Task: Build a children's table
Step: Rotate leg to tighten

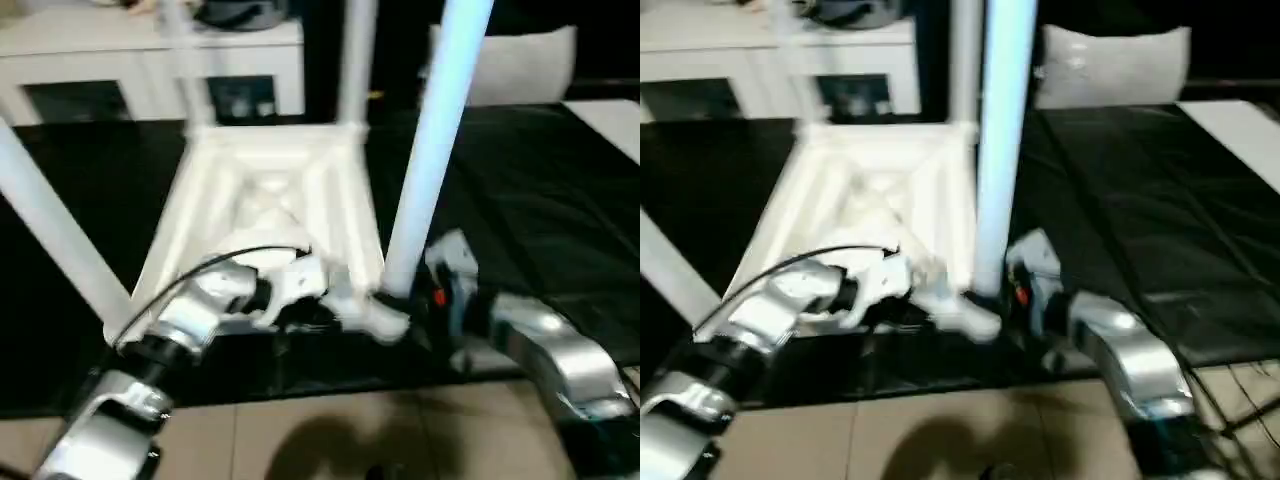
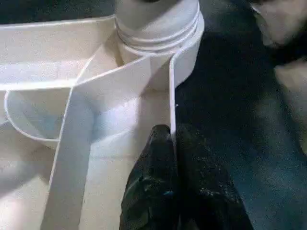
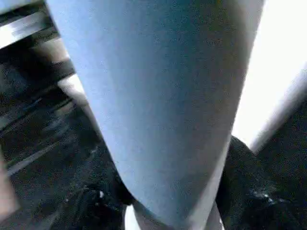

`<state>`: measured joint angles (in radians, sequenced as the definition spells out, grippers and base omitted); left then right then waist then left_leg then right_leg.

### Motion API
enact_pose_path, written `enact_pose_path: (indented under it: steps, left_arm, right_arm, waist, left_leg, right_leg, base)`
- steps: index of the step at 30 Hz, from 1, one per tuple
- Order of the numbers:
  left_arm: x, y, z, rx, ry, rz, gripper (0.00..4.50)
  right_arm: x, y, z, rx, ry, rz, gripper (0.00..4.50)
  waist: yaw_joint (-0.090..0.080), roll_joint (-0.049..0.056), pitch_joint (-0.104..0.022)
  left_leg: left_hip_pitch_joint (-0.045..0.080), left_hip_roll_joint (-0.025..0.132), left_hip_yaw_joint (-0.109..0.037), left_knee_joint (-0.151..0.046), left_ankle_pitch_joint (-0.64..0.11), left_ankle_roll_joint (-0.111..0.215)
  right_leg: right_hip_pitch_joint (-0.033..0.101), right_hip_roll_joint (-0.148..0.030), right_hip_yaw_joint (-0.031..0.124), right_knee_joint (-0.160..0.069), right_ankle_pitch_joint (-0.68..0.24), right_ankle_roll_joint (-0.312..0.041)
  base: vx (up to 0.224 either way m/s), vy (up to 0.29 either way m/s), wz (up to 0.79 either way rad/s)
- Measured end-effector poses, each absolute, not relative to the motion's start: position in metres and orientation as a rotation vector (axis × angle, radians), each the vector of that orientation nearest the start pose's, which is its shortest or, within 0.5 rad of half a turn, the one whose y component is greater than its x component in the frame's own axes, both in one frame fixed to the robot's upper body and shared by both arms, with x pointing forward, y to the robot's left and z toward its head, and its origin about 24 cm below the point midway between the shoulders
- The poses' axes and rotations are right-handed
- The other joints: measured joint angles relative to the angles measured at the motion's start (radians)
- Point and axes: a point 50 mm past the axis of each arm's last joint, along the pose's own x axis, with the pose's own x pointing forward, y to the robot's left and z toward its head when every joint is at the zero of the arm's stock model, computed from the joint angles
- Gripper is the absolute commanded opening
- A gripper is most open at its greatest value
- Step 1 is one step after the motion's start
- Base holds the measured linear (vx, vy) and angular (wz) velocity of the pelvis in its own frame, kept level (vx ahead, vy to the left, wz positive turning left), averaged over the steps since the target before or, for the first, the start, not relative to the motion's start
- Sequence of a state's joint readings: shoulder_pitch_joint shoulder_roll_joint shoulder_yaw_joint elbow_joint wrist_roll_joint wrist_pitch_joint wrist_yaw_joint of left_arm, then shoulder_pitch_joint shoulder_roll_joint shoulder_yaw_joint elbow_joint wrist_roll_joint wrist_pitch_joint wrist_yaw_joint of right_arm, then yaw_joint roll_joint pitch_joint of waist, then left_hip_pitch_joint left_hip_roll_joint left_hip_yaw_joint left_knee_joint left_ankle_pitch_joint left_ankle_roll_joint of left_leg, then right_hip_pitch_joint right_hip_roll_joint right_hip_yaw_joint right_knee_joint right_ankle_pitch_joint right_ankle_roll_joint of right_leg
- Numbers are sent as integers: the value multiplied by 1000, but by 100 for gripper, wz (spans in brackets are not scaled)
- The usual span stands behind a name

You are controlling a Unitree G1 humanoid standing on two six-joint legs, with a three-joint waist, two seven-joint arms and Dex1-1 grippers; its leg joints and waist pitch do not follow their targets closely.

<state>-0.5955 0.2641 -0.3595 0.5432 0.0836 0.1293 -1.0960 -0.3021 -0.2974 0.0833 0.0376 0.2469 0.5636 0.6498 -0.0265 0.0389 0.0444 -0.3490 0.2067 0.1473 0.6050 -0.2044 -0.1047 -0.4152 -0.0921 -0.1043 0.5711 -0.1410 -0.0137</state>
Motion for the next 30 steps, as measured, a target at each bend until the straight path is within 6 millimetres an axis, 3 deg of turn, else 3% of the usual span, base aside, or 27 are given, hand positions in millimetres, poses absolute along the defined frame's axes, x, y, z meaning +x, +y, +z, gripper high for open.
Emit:
enact_pose_path:
  steps: [4, 8, 10, 15, 25, 30]
  left_arm:
    - [319, 73, 48, 416, 394, -1207, 0]
    - [321, 59, 49, 387, 388, -1148, 0]
    - [322, 58, 50, 384, 386, -1140, 0]
    - [321, 53, 53, 387, 369, -1154, 0]
    - [318, 74, 52, 493, 358, -1296, 0]
    - [317, 80, 51, 519, 346, -1336, 0]
  right_arm:
    - [308, -134, 67, -10, 340, 554, 202]
    - [315, -134, 68, -26, 308, 443, 202]
    - [316, -134, 69, -24, 295, 433, 252]
    - [316, -138, 70, -18, 281, 440, 306]
    - [288, -168, 67, -73, 292, 759, 400]
    - [284, -173, 74, -107, 279, 851, 438]
  waist:
    - [-22, 0, 0]
    - [-28, 0, 0]
    - [-24, 0, 0]
    - [-1, 5, -1]
    - [46, 4, 0]
    - [58, 4, 0]
  left_leg:
    - [-5, 2, -7, 0, 0, 0]
    - [-8, 1, -6, -2, -2, 2]
    - [-8, 1, -6, -3, -3, 4]
    - [-8, 2, -6, -11, -1, 9]
    - [-6, 2, -4, -7, -2, 8]
    - [-5, 2, -2, -6, -4, 5]
  right_leg:
    - [0, -2, -15, -10, 0, 0]
    - [-1, -2, -13, -11, 3, -2]
    - [-1, -2, -12, -10, 13, -4]
    - [-6, -1, -12, -9, 16, -8]
    - [-2, -1, -9, -9, 15, -4]
    - [-2, -1, -7, -8, 16, -3]
  base:
    - [0, 0, 0]
    - [0, 0, 0]
    - [0, 0, 0]
    - [0, 0, 0]
    - [0, 0, 0]
    - [0, 0, 0]
